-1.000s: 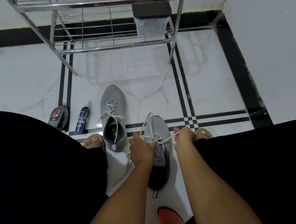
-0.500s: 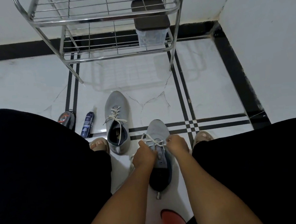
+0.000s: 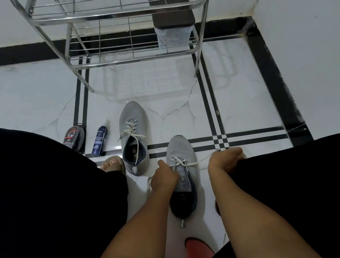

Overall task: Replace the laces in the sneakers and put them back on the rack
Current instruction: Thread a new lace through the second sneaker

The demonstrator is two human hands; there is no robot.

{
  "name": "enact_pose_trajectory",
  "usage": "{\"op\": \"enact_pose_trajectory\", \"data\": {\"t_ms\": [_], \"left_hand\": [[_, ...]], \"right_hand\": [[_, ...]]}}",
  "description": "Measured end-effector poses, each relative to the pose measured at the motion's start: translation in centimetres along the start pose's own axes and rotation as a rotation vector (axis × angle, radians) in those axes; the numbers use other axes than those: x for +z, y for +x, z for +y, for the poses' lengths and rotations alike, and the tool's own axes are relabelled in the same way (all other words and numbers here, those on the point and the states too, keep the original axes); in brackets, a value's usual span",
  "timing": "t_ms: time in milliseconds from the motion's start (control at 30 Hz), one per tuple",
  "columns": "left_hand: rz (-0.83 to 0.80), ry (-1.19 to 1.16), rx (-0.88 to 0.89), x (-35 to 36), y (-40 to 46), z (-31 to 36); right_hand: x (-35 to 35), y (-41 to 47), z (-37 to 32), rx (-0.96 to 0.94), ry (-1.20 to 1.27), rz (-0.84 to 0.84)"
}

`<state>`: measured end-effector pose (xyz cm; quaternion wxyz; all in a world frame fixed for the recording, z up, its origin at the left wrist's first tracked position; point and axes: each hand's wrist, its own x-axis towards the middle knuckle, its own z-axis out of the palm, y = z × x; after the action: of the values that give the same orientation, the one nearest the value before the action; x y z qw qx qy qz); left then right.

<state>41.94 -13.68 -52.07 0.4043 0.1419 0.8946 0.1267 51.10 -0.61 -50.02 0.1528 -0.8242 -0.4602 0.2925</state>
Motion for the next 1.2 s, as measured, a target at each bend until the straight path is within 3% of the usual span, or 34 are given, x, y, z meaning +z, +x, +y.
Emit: {"op": "enact_pose_trajectory", "data": {"t_ms": [100,167,233,600,700,767,967,1200], "left_hand": [[0.020,-0.025,0.075,0.1,0.2,-0.7],[0.012,-0.024,0.089,0.0,0.5,-1.1],[0.013,-0.023,0.089,-0.3,1.1,-1.0],[-0.081,-0.090,-0.017,0.4,2.7,-0.5],[-0.069,-0.034,-0.024,0.3,2.7,-0.5],[-0.062,0.020,-0.020,0.3,2.5,-0.4],[-0.049,-0.016,0.028,0.2,2.1,-0.7],[-0.099,-0.012,0.012,-0.1,2.0,-0.6]], "right_hand": [[1.4,-1.3,0.5,-0.431,-0.365,-0.337],[2.6,-2.0,1.3,-0.535,-0.515,-0.606],[3.0,-2.3,2.1,-0.534,-0.603,-0.696],[3.5,-2.4,2.0,-0.330,-0.675,-0.741],[3.0,-1.7,2.5,-0.183,-0.687,-0.541],[2.7,-1.3,3.0,-0.143,-0.732,-0.493],[3.4,-2.1,2.9,-0.328,-0.682,-0.722],[3.8,-2.4,2.8,-0.514,-0.788,-0.734]]}}
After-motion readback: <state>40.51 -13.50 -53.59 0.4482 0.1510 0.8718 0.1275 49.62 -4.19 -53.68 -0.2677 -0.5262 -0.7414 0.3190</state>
